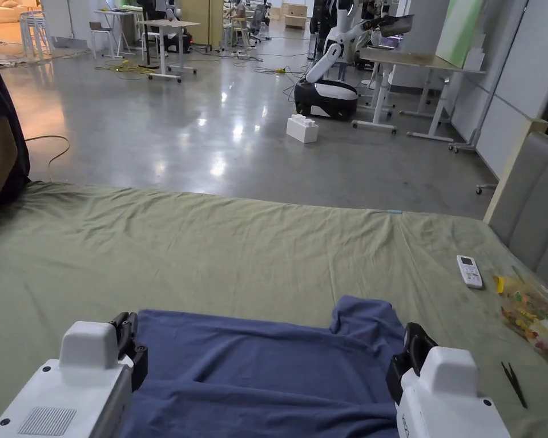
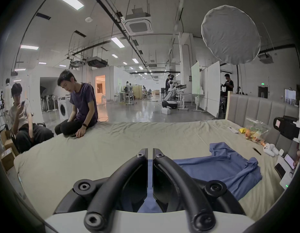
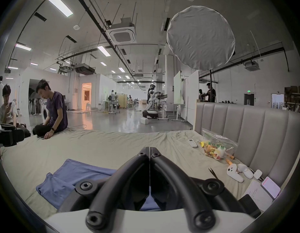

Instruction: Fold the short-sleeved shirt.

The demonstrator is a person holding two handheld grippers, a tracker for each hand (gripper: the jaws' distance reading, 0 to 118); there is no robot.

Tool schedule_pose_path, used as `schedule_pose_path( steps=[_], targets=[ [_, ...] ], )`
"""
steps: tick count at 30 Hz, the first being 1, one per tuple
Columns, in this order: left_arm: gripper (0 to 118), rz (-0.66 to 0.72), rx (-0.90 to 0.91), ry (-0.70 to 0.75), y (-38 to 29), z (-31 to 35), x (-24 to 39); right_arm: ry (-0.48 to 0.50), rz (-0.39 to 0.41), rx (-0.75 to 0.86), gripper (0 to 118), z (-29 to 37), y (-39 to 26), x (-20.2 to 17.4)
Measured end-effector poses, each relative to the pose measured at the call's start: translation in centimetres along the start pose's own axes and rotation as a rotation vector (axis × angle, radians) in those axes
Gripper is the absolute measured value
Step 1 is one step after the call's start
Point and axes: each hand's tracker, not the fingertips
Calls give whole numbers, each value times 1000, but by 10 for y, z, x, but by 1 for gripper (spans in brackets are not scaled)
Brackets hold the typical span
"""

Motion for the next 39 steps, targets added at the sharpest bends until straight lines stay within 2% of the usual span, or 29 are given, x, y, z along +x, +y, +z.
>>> schedule_pose_path(
  steps=[7,10,11,14,15,16,18,20,22,25,28,32,33,35,37,38,39],
  targets=[
    [5,83,-100,49,-13,0,-27,-34,-9,-8,1,10,-4,15],
    [5,85,-209,96,-29,-9,-43,-43,14,-28,1,9,-13,18],
    [5,74,-241,128,-35,-12,-48,-38,-3,-60,1,8,-17,19],
    [6,120,-396,91,-55,-35,-69,-39,1,-76,1,8,-26,20],
    [12,129,-490,69,-62,-46,-75,-37,7,-77,1,8,-29,21],
    [26,146,-540,79,-69,-54,-78,-35,6,-88,1,8,-32,21],
    [67,160,-636,106,-81,-67,-80,-35,7,-100,1,8,-37,21],
    [79,181,-634,109,-92,-78,-82,-32,-9,-125,1,6,-45,24],
    [82,183,-707,87,-98,-82,-72,-42,-10,-160,1,3,-53,28],
    [82,153,-803,110,-113,-97,-67,-55,-3,-189,1,3,-64,35],
    [82,184,-850,120,-131,-106,-63,-74,6,-211,1,4,-75,42],
    [81,121,-837,122,-116,-80,-39,-100,-5,-247,1,8,-87,52],
    [77,100,-846,121,-105,-76,-38,-101,-13,-265,1,8,-91,55],
    [64,57,-842,98,-100,-70,-25,-120,-19,-286,1,9,-96,59],
    [36,24,-831,69,-98,-74,-23,-135,-11,-327,1,8,-101,66],
    [17,29,-818,50,-97,-71,-18,-139,-19,-344,1,6,-104,70],
    [10,33,-804,4,-97,-67,-13,-140,-21,-377,1,4,-107,75]
  ],
)
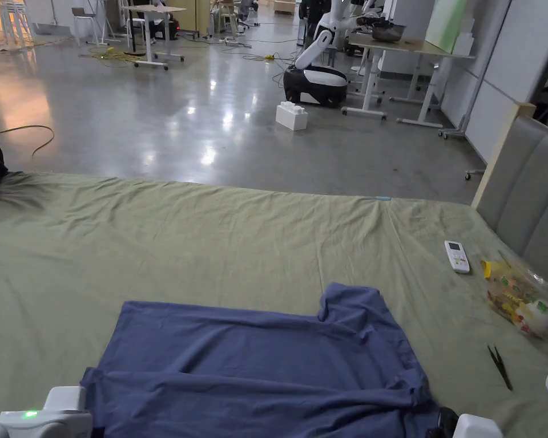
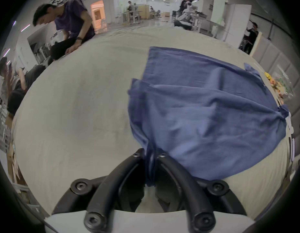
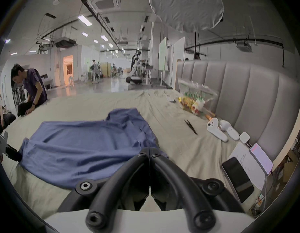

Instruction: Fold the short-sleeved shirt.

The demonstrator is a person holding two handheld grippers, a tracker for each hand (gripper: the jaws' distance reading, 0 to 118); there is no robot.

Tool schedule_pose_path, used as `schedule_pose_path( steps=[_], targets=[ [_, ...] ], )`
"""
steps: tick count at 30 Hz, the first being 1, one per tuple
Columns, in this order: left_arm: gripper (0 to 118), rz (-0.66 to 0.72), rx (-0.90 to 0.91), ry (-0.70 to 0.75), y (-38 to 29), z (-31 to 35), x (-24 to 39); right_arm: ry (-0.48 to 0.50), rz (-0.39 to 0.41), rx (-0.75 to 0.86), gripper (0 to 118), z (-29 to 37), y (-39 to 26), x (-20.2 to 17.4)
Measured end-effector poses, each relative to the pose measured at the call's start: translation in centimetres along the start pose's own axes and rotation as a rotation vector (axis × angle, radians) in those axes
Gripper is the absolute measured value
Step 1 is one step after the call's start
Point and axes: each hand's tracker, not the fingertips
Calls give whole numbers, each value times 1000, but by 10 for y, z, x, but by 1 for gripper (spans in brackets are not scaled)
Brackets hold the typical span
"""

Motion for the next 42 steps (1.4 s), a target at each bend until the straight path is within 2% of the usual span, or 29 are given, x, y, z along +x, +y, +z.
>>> schedule_pose_path(
  steps=[2,3,4,6,7,8,10,11,14,18,20,22,23,24,25,27,33,37,40,42],
  targets=[
    [9,-31,-9,11,2,-16,-8,-5,28,-112,2,-13,-1,8],
    [8,-43,1,20,2,-14,-10,8,36,-180,9,-21,-2,13],
    [8,-34,3,17,3,-11,-13,43,22,-248,20,-30,-6,20],
    [8,-3,8,6,5,-4,-20,93,53,-345,49,-46,-8,30],
    [8,-4,16,4,5,0,-23,122,91,-398,58,-53,-8,31],
    [8,-23,30,17,5,5,-24,125,138,-427,62,-53,-8,29],
    [8,-27,55,0,8,0,-34,99,213,-405,63,-62,-6,26],
    [8,-17,59,-2,10,3,-36,101,223,-412,64,-67,-4,25],
    [8,8,72,-9,12,-5,-43,119,183,-472,73,-89,3,17],
    [8,20,75,-15,9,-16,-46,181,116,-557,73,-122,2,5],
    [8,31,69,-17,7,-21,-48,160,159,-639,71,-137,-10,-4],
    [8,36,65,-14,1,-25,-47,146,168,-607,66,-133,-8,-7],
    [8,41,65,-13,0,-26,-48,150,171,-616,53,-131,-4,-8],
    [8,46,66,-15,-1,-28,-49,182,159,-621,21,-129,-1,-9],
    [8,45,66,-16,-1,-30,-49,217,149,-610,12,-127,-1,-11],
    [8,39,77,-15,-4,-27,-48,180,226,-608,11,-125,-4,-14],
    [8,57,119,-53,4,-10,-56,167,186,-590,11,-104,23,-5],
    [8,49,143,-114,12,5,-63,235,132,-509,11,-81,50,8],
    [8,51,166,-140,12,22,-67,253,151,-495,11,-63,62,15],
    [8,38,177,-135,9,35,-70,244,190,-475,11,-47,65,18]
  ],
)
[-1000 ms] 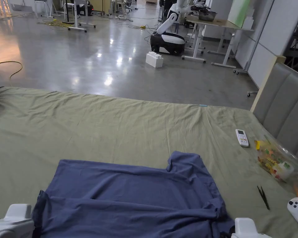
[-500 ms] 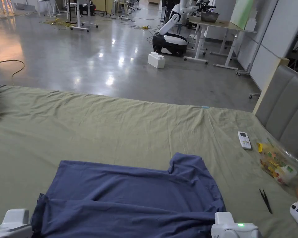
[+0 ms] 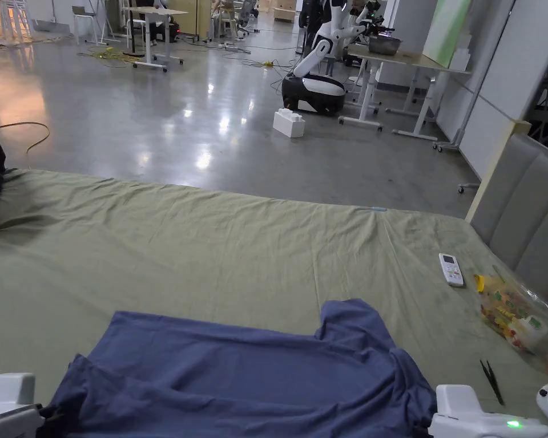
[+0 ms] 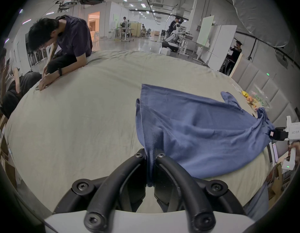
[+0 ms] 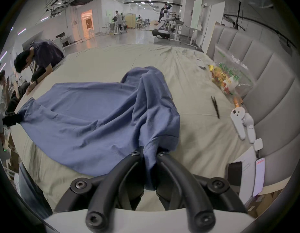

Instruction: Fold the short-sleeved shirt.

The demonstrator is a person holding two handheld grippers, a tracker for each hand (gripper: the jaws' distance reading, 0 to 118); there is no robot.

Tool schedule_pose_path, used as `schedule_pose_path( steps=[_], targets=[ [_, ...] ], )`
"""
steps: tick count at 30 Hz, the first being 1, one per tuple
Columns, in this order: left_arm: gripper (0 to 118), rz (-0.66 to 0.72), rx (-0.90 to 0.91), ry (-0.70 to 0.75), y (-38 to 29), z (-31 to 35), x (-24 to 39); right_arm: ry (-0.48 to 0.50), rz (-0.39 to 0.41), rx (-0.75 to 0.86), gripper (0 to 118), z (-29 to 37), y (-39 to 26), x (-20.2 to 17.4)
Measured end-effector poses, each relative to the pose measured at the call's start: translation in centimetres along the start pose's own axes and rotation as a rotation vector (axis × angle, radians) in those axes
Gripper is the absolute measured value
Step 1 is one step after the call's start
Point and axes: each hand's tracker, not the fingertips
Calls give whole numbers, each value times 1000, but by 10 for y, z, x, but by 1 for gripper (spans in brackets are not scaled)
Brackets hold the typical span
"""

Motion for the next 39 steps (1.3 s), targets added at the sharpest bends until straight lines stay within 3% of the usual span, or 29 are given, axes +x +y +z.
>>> schedule_pose_path(
  steps=[5,13,15,22,23,25,27,28,29,34,39],
  targets=[
    [8,3,-2,-36,-26,30,-14,22,7,-18,11,38,-36,-5],
    [8,-53,-146,1,-95,43,-18,10,8,-165,11,22,-131,-15],
    [8,-47,-192,22,-108,33,-17,-7,-12,-188,11,26,-141,-25],
    [9,-21,-208,56,-122,13,-17,-65,45,-178,13,2,-152,-35],
    [10,-23,-204,55,-120,15,-17,-72,44,-184,16,4,-150,-36],
    [24,-39,-194,52,-117,17,-17,-91,17,-177,41,12,-143,-36],
    [54,-66,-177,84,-110,21,-15,-156,22,-122,73,26,-130,-40],
    [65,-79,-159,100,-106,22,-13,-175,17,-67,81,33,-123,-42],
    [67,-87,-137,105,-101,24,-10,-180,3,-21,86,39,-117,-43],
    [67,-111,38,78,-62,38,21,-134,-31,244,88,69,-72,-56],
    [67,-164,266,99,-25,46,65,-147,-59,490,88,63,-43,-74]
  ],
)
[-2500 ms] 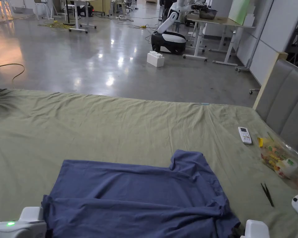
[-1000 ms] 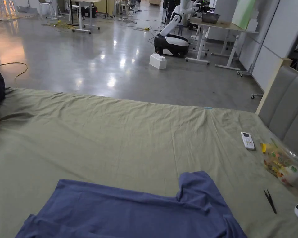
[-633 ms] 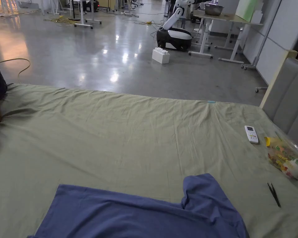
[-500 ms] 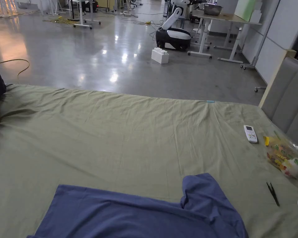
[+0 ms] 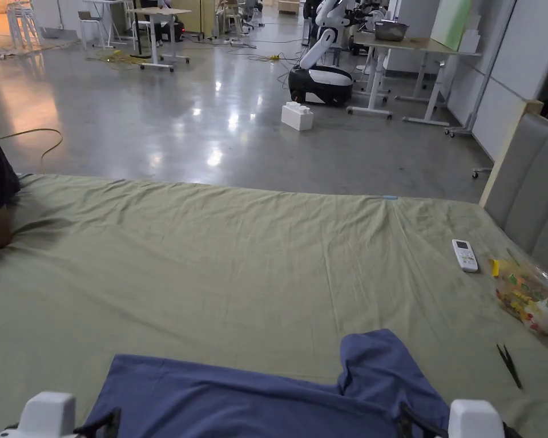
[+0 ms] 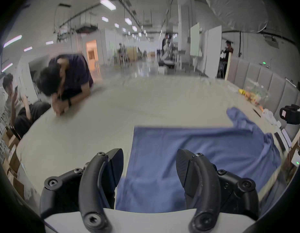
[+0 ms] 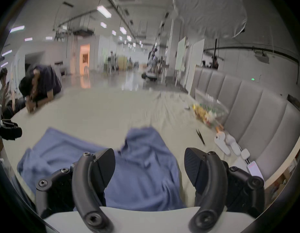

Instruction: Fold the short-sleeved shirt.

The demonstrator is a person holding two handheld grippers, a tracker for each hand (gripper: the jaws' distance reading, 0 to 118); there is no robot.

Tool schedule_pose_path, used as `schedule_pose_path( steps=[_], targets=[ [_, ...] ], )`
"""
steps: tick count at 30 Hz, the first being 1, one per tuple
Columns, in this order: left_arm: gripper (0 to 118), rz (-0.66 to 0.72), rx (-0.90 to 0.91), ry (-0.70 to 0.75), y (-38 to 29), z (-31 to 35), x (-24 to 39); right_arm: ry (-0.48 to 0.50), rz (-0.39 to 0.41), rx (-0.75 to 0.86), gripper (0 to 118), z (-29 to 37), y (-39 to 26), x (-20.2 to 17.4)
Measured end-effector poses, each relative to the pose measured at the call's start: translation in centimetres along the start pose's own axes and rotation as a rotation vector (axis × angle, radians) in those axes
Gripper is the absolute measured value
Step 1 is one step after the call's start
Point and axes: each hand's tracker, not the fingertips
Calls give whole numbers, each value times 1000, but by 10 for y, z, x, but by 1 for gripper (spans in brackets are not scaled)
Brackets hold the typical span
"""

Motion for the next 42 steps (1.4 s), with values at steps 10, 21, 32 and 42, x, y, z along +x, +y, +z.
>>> schedule_pose_path(
  steps=[10,21,32,42],
  targets=[
    [20,28,366,85,55,13,45,-25,-120,271,36,-5,51,-36],
    [4,21,440,90,63,28,41,-23,13,411,0,11,70,-47],
    [4,-1,101,143,38,-74,-18,-10,13,341,0,1,62,-42],
    [70,125,-304,39,44,-229,-78,-47,62,221,0,-26,42,-30]
  ],
)
